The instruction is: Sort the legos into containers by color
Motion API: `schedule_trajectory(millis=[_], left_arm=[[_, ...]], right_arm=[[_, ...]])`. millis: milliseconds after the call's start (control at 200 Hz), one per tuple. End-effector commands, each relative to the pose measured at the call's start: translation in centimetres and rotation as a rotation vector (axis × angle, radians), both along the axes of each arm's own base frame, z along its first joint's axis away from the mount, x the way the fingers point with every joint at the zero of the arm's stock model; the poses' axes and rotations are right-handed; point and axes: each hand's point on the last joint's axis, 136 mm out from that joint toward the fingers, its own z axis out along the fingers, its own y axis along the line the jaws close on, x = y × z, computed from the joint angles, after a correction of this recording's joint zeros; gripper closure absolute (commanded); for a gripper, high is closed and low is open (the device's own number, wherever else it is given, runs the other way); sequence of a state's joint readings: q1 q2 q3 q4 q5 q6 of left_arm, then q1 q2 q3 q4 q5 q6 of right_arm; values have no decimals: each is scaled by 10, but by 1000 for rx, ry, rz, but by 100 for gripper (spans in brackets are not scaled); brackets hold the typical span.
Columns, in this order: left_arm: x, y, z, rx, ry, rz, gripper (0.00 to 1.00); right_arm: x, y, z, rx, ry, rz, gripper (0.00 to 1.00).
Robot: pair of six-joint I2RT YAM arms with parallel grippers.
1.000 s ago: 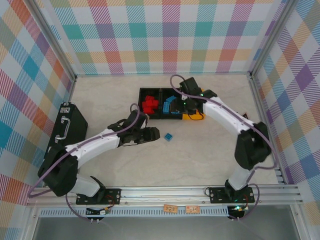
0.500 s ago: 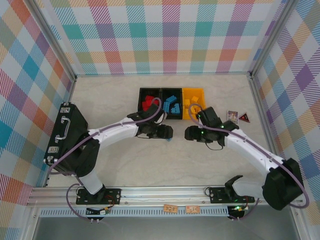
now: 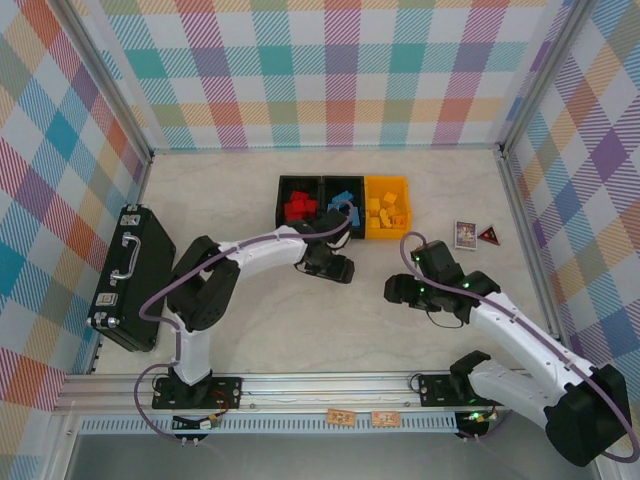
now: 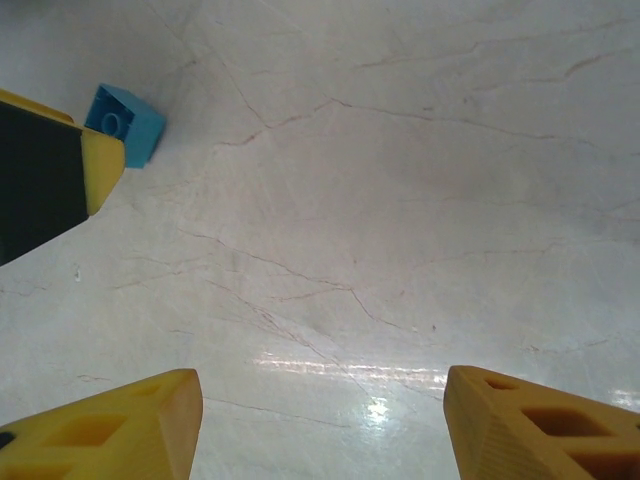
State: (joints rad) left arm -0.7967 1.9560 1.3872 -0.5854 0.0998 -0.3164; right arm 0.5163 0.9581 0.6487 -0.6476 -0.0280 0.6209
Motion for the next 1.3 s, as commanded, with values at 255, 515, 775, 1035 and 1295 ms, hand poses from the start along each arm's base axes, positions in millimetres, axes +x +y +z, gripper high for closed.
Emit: schedule_trajectory(millis=[255,515,775,1035,1295], left_arm=[[1,-3,-10,99,-27,-43,57],[1,-4,-12,102,-26,-34,63],[9,-10,-15,102,-36,-24,54],[15,-13,-17,110,-46,-16,61],[19,-9,8,108,-84,-1,69]], right_arm=[[-7,2,-16,48,45,-41,35],[-7,4,-20,59,54,-40,35],[-6,5,-21,58,57,-44,35],[-9,3,-21,64,53,-54,35],[-5,5,-14,76,33,-51,35]])
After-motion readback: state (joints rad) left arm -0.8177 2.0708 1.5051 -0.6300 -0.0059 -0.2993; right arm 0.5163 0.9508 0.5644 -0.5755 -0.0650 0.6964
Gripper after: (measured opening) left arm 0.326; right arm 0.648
